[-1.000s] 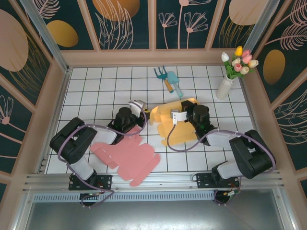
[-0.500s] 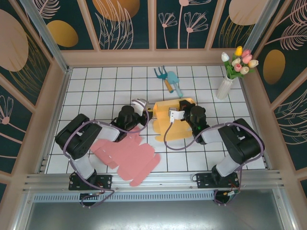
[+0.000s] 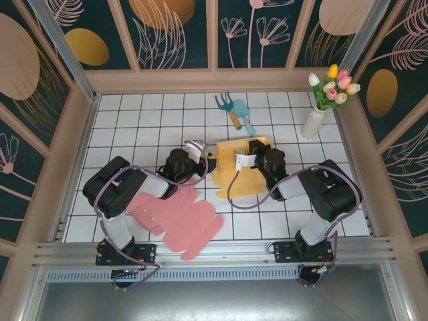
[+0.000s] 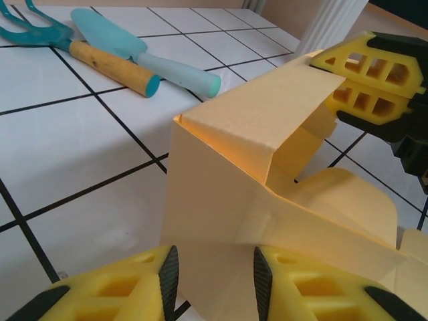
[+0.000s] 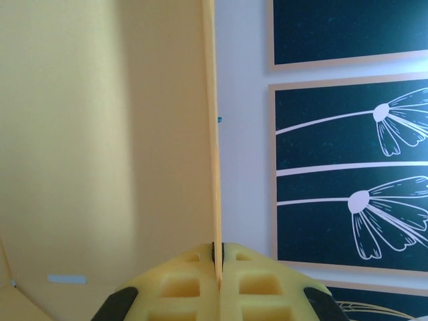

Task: Fold the paper box

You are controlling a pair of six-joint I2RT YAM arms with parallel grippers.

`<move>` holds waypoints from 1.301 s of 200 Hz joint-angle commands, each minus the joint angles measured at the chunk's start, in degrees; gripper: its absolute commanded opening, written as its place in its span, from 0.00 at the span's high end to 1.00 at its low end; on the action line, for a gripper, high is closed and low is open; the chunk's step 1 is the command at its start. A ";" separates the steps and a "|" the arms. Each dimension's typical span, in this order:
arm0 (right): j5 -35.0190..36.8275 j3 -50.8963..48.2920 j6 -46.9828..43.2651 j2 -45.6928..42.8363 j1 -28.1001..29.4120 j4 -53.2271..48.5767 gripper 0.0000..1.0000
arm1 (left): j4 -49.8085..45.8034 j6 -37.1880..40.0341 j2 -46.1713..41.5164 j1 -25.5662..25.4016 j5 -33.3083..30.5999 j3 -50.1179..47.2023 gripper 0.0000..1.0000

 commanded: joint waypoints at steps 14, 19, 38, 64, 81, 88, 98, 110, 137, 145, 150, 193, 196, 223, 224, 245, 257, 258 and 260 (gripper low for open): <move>-0.58 0.35 1.90 1.72 0.08 -0.13 1.00 | 3.62 -1.72 2.73 -0.24 3.50 -0.20 0.59; -0.65 0.21 1.94 1.73 0.14 -0.26 1.00 | 3.90 -1.81 2.89 -0.28 3.56 -0.36 0.59; -0.67 0.05 1.64 1.72 -0.06 -0.40 1.00 | 4.16 -1.52 2.64 -0.23 3.32 -0.83 0.57; -0.73 -0.32 0.43 1.69 -0.20 -0.50 1.00 | 3.49 -0.91 1.93 -0.23 2.64 -1.43 0.55; -0.76 -0.57 -0.51 1.94 -0.14 -0.89 1.00 | 3.84 -0.99 1.71 -0.20 2.97 -1.84 0.54; -0.70 -0.76 -0.63 2.02 -0.19 -0.89 1.00 | 3.97 -1.03 1.70 -0.22 3.06 -1.89 0.53; -0.66 -0.84 -0.53 2.08 -0.19 -0.83 1.00 | 4.05 -1.12 1.84 -0.23 3.08 -1.94 0.51; -0.76 -0.93 -0.42 2.08 -0.19 -0.83 1.00 | 4.15 -1.19 1.93 -0.22 3.17 -1.93 0.48; -0.67 -0.99 -0.61 1.90 -0.11 -1.26 1.00 | 5.72 -1.36 1.33 -0.36 3.42 -3.01 0.40; -0.65 -0.96 -0.62 1.77 -0.04 -1.40 1.00 | 5.87 -1.38 1.22 -0.34 3.43 -2.95 0.40; -0.67 -0.91 -0.68 1.80 -0.11 -1.44 1.00 | 5.55 -1.39 1.30 -0.30 3.30 -2.67 0.40; -0.58 -1.11 -0.82 1.62 0.18 -1.99 1.00 | 3.11 -1.63 1.29 -0.66 3.06 -0.47 0.41; -0.57 -1.10 -0.94 1.63 0.16 -2.06 1.00 | 3.14 -1.65 1.17 -0.78 3.08 -0.48 0.41; -0.67 -0.94 -1.22 1.90 0.16 -2.34 1.00 | 1.71 -0.76 0.90 -1.76 2.84 0.57 0.40; -0.67 -0.94 -1.22 1.90 0.16 -2.29 1.00 | 1.58 -0.72 0.93 -1.73 2.79 0.70 0.40; -0.76 -0.95 -1.13 1.90 0.30 -2.40 1.00 | -0.36 0.02 2.38 -1.98 1.40 2.63 0.40; -0.83 -1.11 -1.14 1.90 0.24 -2.35 1.00 | -0.95 0.17 3.21 -2.00 0.50 3.48 0.40; -0.84 -1.11 -1.09 1.90 0.24 -2.38 1.00 | -1.02 0.18 3.27 -1.98 0.38 3.56 0.40; -0.82 -1.11 -1.12 1.84 0.27 -2.36 1.00 | -1.25 0.13 3.28 -2.03 0.07 3.71 0.40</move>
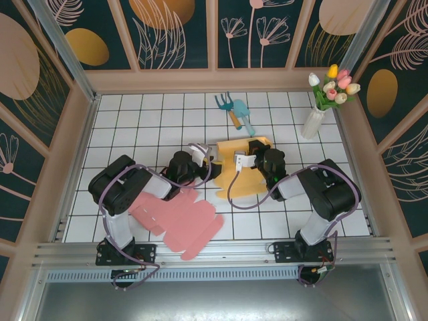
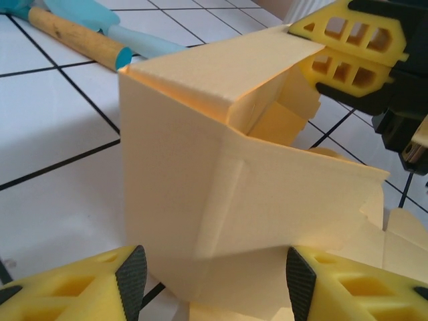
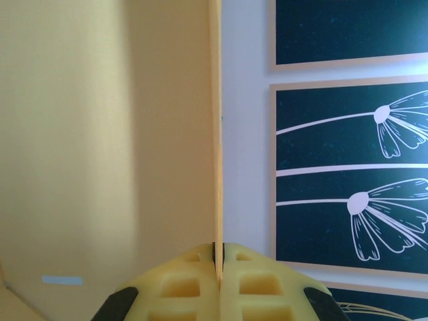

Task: Fold the paper box

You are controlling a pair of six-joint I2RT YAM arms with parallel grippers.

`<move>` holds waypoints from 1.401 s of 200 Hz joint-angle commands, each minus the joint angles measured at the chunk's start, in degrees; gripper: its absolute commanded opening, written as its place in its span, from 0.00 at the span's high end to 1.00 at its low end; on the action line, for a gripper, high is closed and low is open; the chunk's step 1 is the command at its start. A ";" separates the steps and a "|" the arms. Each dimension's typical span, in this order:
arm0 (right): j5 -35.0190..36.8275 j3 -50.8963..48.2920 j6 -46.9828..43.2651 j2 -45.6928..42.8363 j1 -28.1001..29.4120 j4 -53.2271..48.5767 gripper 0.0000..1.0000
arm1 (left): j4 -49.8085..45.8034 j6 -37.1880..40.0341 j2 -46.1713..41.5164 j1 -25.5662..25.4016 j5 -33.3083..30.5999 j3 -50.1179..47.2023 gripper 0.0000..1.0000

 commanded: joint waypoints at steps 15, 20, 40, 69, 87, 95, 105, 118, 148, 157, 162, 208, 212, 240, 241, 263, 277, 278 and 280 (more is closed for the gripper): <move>-1.04 -1.18 -0.15 1.40 0.32 -3.13 1.00 | -2.44 1.33 1.67 -0.45 -3.73 3.87 0.40; -1.18 -1.09 -0.19 1.44 0.31 -3.35 1.00 | -2.75 1.45 1.80 -0.51 -4.36 4.16 0.40; -1.66 -1.00 -0.76 1.46 0.31 -4.37 1.00 | -4.63 2.24 2.40 -0.46 -6.54 5.83 0.40; -0.56 -1.00 -4.44 2.29 0.32 -6.25 1.00 | -6.07 3.32 3.42 -0.45 -8.13 7.64 0.39; 0.01 -1.00 -6.45 2.82 0.38 -7.77 1.00 | -5.65 3.25 4.16 -0.54 -8.08 8.22 0.39; -0.01 -1.09 -6.46 2.87 0.36 -7.79 1.00 | -5.59 3.18 4.51 -0.61 -8.02 8.46 0.39; 0.05 -1.00 -6.67 2.80 0.41 -8.09 1.00 | -5.44 3.25 5.04 -0.58 -8.15 8.88 0.39; 0.08 -0.92 -7.26 2.70 0.61 -8.94 1.00 | -5.46 3.25 5.74 -0.57 -8.58 9.40 0.39; -0.09 -0.82 -7.51 2.74 1.09 -9.59 1.00 | -5.62 2.91 7.12 -0.70 -10.94 10.61 0.39; -0.02 -0.82 -7.53 2.82 1.19 -9.69 1.00 | -5.25 2.56 7.37 -0.68 -12.40 10.76 0.39; -0.05 -0.82 -7.62 2.81 1.31 -9.87 1.00 | -4.95 2.25 7.60 -0.69 -13.12 10.78 0.39; -0.27 -1.00 -7.54 2.77 1.55 -10.32 1.00 | -4.66 1.35 8.59 -1.01 -19.76 11.19 0.40; -0.34 -1.00 -7.53 2.74 1.57 -10.45 1.00 | -4.65 1.23 8.59 -1.04 -20.15 11.21 0.41; -0.45 -1.00 -7.62 2.72 1.63 -10.93 1.00 | -4.71 0.34 8.98 -1.07 -23.80 11.54 0.45; -0.45 -1.00 -7.62 2.76 1.63 -10.93 1.00 | -4.73 0.30 9.01 -1.06 -23.89 11.58 0.45; -0.53 -1.08 -7.45 2.78 1.72 -10.93 1.00 | -5.64 -0.27 9.64 -1.15 -25.90 12.31 0.48; -0.52 -1.17 -7.49 2.78 1.77 -10.93 1.00 | -6.21 -0.41 10.08 -1.22 -27.02 12.86 0.49; -0.53 -1.17 -7.47 2.78 1.79 -10.93 1.00 | -6.35 -0.47 10.09 -1.27 -27.08 12.90 0.49; -0.49 -1.17 -7.45 2.68 1.80 -10.98 1.00 | -6.46 -0.56 10.09 -1.23 -27.31 12.98 0.49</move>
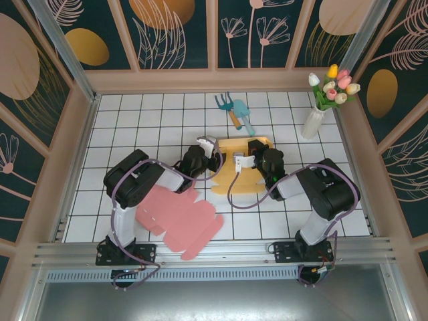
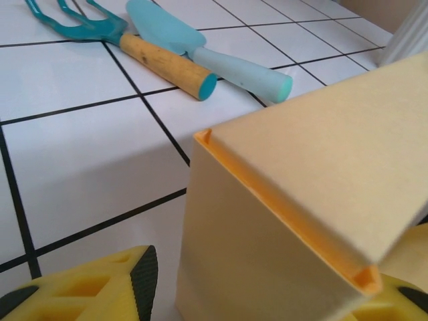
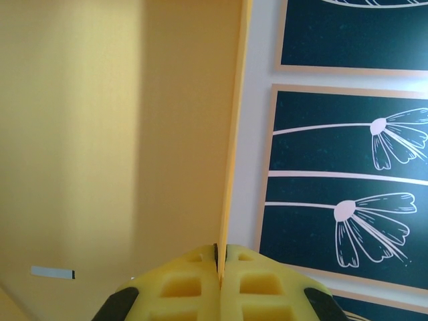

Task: Fold the paper box

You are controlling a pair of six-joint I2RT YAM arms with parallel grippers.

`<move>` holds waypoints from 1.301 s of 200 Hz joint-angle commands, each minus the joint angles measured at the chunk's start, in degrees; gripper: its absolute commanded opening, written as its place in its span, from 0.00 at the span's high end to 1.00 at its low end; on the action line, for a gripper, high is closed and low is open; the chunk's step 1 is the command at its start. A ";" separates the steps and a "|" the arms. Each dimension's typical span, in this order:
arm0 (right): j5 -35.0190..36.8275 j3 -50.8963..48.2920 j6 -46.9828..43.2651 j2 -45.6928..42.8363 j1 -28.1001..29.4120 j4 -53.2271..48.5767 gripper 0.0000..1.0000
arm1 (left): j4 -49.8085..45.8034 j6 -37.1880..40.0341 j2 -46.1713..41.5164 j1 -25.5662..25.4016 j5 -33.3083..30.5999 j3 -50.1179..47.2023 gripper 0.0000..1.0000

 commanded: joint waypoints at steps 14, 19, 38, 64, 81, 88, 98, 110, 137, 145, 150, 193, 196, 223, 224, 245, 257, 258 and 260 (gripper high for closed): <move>-2.57 -1.66 -0.79 2.09 1.28 -10.23 1.00 | -2.73 -2.25 2.46 1.08 -10.87 2.68 0.51; -2.57 -1.61 -0.82 2.11 1.33 -10.24 1.00 | -3.25 -2.67 2.55 1.12 -11.96 3.00 0.51; -2.57 -1.57 -0.74 2.08 1.37 -10.50 1.00 | -4.64 -4.62 2.60 0.96 -16.09 3.48 0.54; -2.39 -1.57 -0.38 2.08 1.41 -10.59 1.00 | -6.33 -6.08 3.00 1.01 -21.29 4.22 0.56; -2.31 -1.64 -0.45 2.03 1.37 -10.68 1.00 | -8.08 -6.77 3.19 1.02 -24.02 5.00 0.58; -2.31 -1.56 -0.41 1.98 1.38 -10.79 1.00 | -8.91 -7.60 3.13 1.06 -25.59 5.17 0.58; -2.29 -1.57 -0.39 2.00 1.37 -10.96 1.00 | -10.95 -8.86 3.18 1.03 -28.83 5.88 0.59; -2.13 -1.57 -0.33 1.96 1.42 -11.10 1.00 | -12.77 -9.58 3.19 0.97 -31.97 6.47 0.58; -2.04 -1.65 0.04 1.97 1.45 -11.08 1.00 | -17.07 -10.47 3.62 1.02 -37.69 8.19 0.61; -2.04 -1.66 0.22 1.95 1.45 -10.99 1.00 | -18.51 -10.59 3.87 0.99 -39.18 8.29 0.64; -2.12 -1.66 0.39 1.88 1.45 -11.03 1.00 | -19.19 -10.72 3.94 0.99 -40.02 8.28 0.66; -2.12 -1.52 0.97 1.64 1.56 -10.98 1.00 | -24.30 -10.97 4.83 0.98 -46.09 11.53 0.73; -2.05 -1.49 1.08 1.62 1.54 -11.02 1.00 | -24.49 -10.98 4.89 0.96 -46.36 11.60 0.73; -2.04 -1.39 1.85 1.56 1.54 -10.98 1.00 | -26.38 -10.58 5.38 0.97 -48.39 12.37 0.73; -2.04 -1.39 1.92 1.57 1.54 -11.00 1.00 | -26.44 -10.57 5.43 1.01 -48.47 12.44 0.73; -1.86 -1.14 2.69 1.28 1.46 -11.37 1.00 | -27.57 -9.88 5.82 0.97 -50.14 12.92 0.77; -1.74 -0.95 2.91 1.15 1.45 -11.73 1.00 | -28.30 -9.63 6.03 0.97 -51.00 13.36 0.79; -1.72 -0.95 2.93 1.14 1.50 -11.73 1.00 | -28.32 -9.66 6.06 0.97 -51.04 13.37 0.79; -1.76 -0.95 2.99 1.08 1.47 -11.71 1.00 | -28.47 -9.62 6.09 1.01 -51.08 13.44 0.79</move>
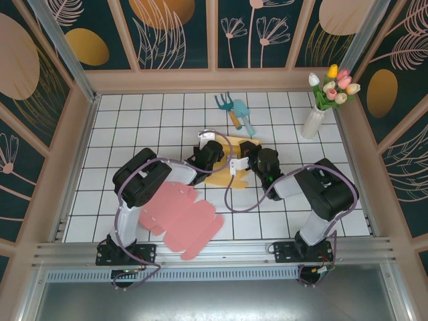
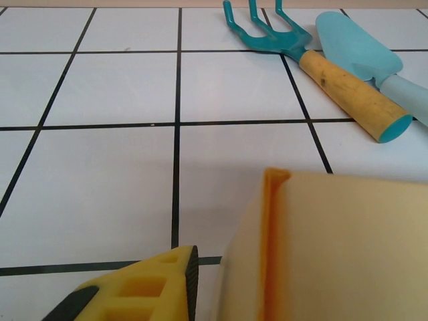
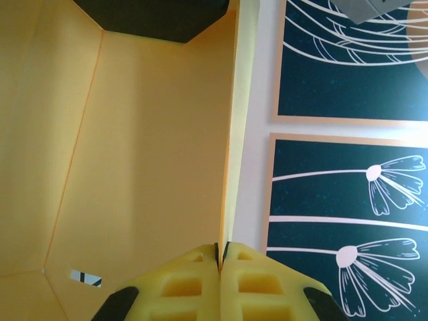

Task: Fold the paper box

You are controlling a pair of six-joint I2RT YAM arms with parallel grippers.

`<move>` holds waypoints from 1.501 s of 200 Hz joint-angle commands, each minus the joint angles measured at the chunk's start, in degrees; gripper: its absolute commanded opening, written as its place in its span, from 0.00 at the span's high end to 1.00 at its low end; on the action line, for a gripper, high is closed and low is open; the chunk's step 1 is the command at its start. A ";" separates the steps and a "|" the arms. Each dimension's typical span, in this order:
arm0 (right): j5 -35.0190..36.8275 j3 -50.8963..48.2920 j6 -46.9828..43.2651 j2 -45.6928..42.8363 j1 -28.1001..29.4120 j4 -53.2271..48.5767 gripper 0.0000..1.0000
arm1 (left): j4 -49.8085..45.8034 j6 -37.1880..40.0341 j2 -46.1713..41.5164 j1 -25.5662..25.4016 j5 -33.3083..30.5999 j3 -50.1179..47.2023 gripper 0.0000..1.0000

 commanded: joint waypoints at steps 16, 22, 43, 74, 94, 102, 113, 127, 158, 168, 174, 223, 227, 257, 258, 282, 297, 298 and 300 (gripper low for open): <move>2.22 -2.50 1.87 0.79 -1.32 -9.82 1.00 | -8.08 -0.53 2.39 4.82 -16.32 0.13 0.78; 2.14 -2.30 2.16 0.64 -1.32 -9.96 1.00 | -7.88 -0.52 2.14 4.80 -15.16 0.13 0.75; 1.97 -1.87 3.10 0.61 -1.32 -10.74 1.00 | -4.16 0.40 0.13 4.84 -7.02 -1.59 0.65; 1.78 -1.45 3.95 0.86 -1.41 -12.12 1.00 | 3.11 2.31 -5.53 4.55 5.73 -7.46 0.53; 1.78 -1.19 4.20 0.83 -1.37 -12.20 1.00 | 7.46 4.37 -9.09 3.85 10.02 -11.48 0.47; 1.70 -1.04 4.58 0.66 -1.33 -12.47 1.00 | 8.34 4.90 -10.01 3.67 11.05 -12.55 0.44; 1.54 -0.86 4.92 0.35 -1.32 -13.01 1.00 | 9.28 5.41 -10.73 3.60 11.92 -13.65 0.43; 1.36 -1.05 5.18 -0.08 -1.15 -12.89 1.00 | 10.59 6.31 -10.69 3.55 12.40 -14.55 0.43; 0.51 -0.74 6.86 -1.59 -0.47 -14.49 0.80 | 10.55 6.92 -8.87 3.47 10.93 -13.72 0.48; 0.09 -0.25 7.49 -2.21 -0.06 -16.58 0.75 | 10.32 6.59 -8.36 3.47 9.93 -13.31 0.50; -0.26 0.07 7.99 -2.69 0.20 -17.69 0.72 | 10.29 6.34 -7.97 3.47 9.42 -13.15 0.52; -1.31 3.13 13.13 -8.95 1.81 -27.53 0.59 | 11.33 6.47 -6.12 3.50 6.22 -13.05 0.66; -1.31 3.33 13.85 -9.86 1.92 -28.05 0.58 | 11.50 6.48 -5.94 3.54 6.16 -13.01 0.66; -4.32 5.00 22.53 -17.63 3.04 -32.12 0.56 | 13.06 6.94 -4.44 3.47 6.29 -13.14 0.66; -4.39 5.03 23.22 -18.00 3.01 -32.18 0.56 | 13.10 6.97 -4.37 3.47 6.27 -13.14 0.66; -6.01 5.76 39.30 -25.04 3.16 -31.63 0.56 | 14.60 7.78 -3.21 3.48 6.70 -12.92 0.67; -5.75 5.72 52.65 -28.76 3.41 -29.66 0.55 | 16.34 8.18 -2.66 3.47 6.80 -13.27 0.67; -5.63 5.74 53.88 -28.97 3.42 -29.54 0.55 | 16.45 8.16 -2.65 3.51 6.78 -13.25 0.67; -5.30 5.75 55.79 -29.44 3.42 -29.39 0.55 | 16.65 8.15 -2.57 3.52 6.77 -13.36 0.67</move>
